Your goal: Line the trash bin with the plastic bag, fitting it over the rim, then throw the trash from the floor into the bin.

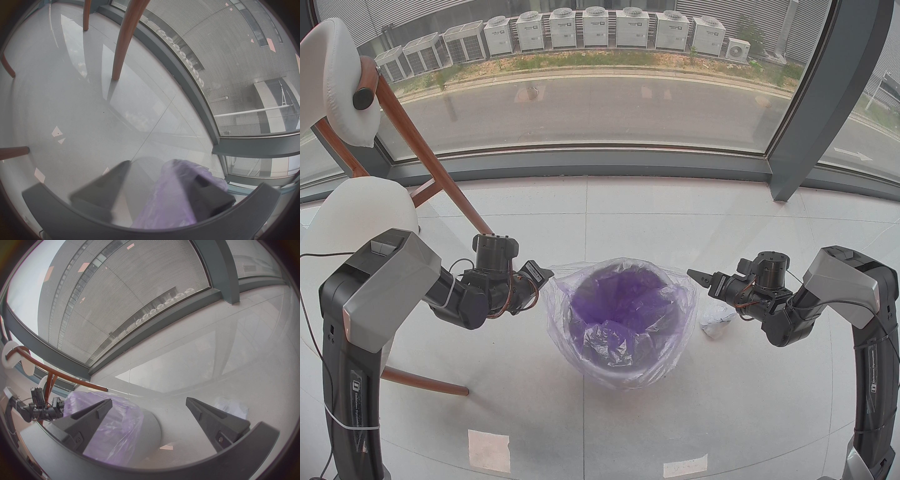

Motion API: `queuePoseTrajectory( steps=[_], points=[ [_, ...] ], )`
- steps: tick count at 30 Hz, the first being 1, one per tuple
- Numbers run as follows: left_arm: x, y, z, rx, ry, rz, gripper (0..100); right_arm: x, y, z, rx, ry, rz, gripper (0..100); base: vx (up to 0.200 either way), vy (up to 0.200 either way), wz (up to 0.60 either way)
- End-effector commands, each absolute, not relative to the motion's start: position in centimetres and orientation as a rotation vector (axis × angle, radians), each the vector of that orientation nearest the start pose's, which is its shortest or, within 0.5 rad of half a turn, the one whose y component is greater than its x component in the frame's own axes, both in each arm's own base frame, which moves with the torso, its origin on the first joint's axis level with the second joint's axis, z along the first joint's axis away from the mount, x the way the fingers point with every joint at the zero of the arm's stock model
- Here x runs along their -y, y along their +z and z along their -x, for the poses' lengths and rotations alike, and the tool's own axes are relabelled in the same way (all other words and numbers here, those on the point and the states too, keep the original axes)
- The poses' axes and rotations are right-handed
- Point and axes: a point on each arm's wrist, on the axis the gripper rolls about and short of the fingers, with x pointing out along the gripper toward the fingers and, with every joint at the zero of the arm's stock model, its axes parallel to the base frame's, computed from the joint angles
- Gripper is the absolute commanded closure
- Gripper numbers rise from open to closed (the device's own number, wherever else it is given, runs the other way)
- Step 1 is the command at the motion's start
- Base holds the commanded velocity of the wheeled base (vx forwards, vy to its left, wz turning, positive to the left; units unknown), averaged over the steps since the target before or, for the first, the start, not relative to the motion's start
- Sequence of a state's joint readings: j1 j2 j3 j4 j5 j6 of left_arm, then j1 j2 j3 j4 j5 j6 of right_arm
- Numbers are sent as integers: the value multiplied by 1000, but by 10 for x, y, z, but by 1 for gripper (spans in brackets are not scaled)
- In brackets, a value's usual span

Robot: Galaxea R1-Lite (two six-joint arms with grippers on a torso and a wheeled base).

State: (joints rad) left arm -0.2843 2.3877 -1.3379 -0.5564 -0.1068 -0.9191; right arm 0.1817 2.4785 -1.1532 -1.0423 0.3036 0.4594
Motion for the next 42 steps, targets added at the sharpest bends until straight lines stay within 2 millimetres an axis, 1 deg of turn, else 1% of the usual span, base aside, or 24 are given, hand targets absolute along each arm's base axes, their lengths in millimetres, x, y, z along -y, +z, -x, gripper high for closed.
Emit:
queuePoseTrajectory(
  steps=[1, 3, 5, 8, 13, 16, 17, 19, 21, 22, 24, 27, 29, 33, 34, 37, 39, 42],
  points=[
    [130, 41, -442, -627, -118, 848, 0, -85, 20, -438, -369, 400, -484, 0, 0, 0, 0],
    [125, 47, -439, -621, -106, 862, 0, -83, 30, -426, -386, 384, -536, 0, 0, 0, 0],
    [121, 54, -433, -622, -99, 875, 0, -82, 32, -418, -409, 376, -561, 0, 0, 0, 0],
    [117, 61, -418, -643, -96, 875, 0, -80, 24, -406, -448, 363, -568, 0, 0, 0, 0],
    [112, 70, -394, -674, -96, 874, 0, -80, 11, -386, -436, 378, -564, 0, 0, 0, 0],
    [112, 70, -381, -708, -106, 875, 0, -85, 5, -374, -451, 393, -557, 0, 0, 0, 0],
    [117, 68, -370, -742, -121, 876, 0, -90, 1, -366, -467, 406, -553, 0, 0, 0, 0],
    [124, 65, -362, -781, -145, 871, 0, -96, -2, -359, -475, 424, -549, 0, 0, 0, 0],
    [127, 64, -359, -793, -157, 869, 0, -99, -4, -356, -474, 434, -547, 0, 0, 0, 0],
    [135, 63, -356, -807, -173, 865, 0, -102, -6, -356, -466, 435, -541, 0, 0, 0, 0],
    [144, 61, -355, -817, -188, 868, 0, -103, -10, -357, -455, 423, -536, 0, 0, 0, 0],
    [151, 56, -357, -801, -216, 867, 0, -105, -13, -358, -425, 421, -535, 0, 0, 0, 0],
    [152, 52, -361, -780, -223, 871, 0, -105, -12, -357, -414, 421, -535, 0, 0, 0, 0],
    [145, 49, -365, -769, -195, 878, 0, -105, -12, -357, -412, 420, -535, 0, 0, 0, 0],
    [143, 49, -364, -769, -186, 880, 100, -105, -12, -357, -412, 420, -535, 0, 0, 0, 0],
    [140, 48, -362, -778, -177, 881, 100, -105, -11, -358, -409, 420, -535, 0, 0, 0, 0],
    [139, 42, -358, -802, -167, 884, 100, -105, -11, -358, -407, 420, -535, 0, 0, 0, 0],
    [137, 39, -360, -808, -156, 890, 100, -106, -12, -357, -412, 422, -535, 0, 0, 0, 0]
  ],
)
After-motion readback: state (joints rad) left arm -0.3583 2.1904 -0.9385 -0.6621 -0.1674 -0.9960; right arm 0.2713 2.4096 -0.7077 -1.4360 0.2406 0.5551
